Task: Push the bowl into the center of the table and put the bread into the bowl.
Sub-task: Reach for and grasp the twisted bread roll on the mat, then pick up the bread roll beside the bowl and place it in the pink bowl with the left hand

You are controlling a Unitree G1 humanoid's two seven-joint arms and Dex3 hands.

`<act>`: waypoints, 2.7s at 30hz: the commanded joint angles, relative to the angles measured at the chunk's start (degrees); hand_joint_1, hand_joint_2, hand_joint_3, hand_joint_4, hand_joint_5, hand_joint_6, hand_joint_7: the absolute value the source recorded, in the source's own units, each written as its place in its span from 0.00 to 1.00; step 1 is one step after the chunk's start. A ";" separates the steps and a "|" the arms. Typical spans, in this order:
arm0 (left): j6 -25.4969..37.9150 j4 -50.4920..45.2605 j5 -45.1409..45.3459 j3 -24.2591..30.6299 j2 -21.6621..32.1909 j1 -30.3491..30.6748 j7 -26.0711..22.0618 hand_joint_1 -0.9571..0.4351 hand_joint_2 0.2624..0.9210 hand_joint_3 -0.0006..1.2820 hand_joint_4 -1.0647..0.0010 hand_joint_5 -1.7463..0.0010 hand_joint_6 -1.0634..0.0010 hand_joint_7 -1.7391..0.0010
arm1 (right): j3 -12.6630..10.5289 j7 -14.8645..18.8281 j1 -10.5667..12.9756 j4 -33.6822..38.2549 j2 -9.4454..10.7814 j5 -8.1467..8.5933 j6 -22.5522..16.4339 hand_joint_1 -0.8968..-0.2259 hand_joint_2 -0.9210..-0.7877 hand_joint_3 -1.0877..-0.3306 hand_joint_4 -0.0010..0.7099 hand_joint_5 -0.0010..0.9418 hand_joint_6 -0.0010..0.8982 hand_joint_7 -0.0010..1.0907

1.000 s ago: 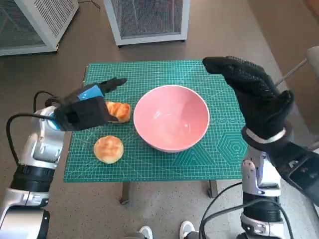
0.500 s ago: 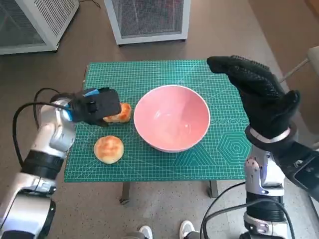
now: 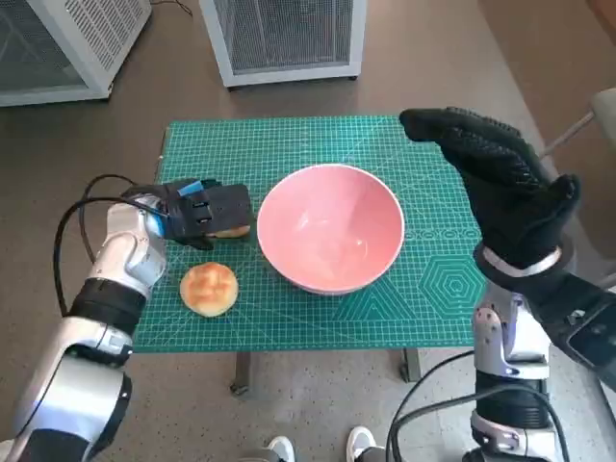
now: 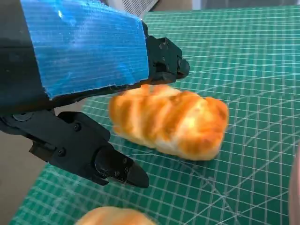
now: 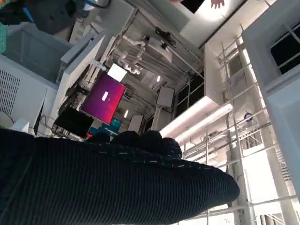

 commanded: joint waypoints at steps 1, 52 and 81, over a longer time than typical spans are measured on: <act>-4.14 4.30 -0.64 0.57 -0.88 -1.79 4.48 0.60 0.80 0.01 0.79 0.97 0.63 0.95 | 0.06 0.07 1.02 -0.10 -0.71 -0.44 0.31 0.54 0.00 0.82 0.54 0.00 0.04 0.65; -12.98 -48.95 -9.08 16.61 7.47 10.87 9.19 0.69 1.00 0.05 0.33 0.35 0.41 0.32 | -0.07 1.50 3.61 -1.26 -0.81 3.14 0.79 0.57 0.00 0.85 0.55 0.00 0.12 0.53; -19.58 -50.54 -9.01 7.43 -1.28 11.39 0.20 0.69 1.00 0.04 0.33 0.32 0.40 0.35 | -1.02 1.54 4.65 -1.96 -1.35 2.52 0.22 0.56 0.00 0.85 0.55 0.00 0.14 0.51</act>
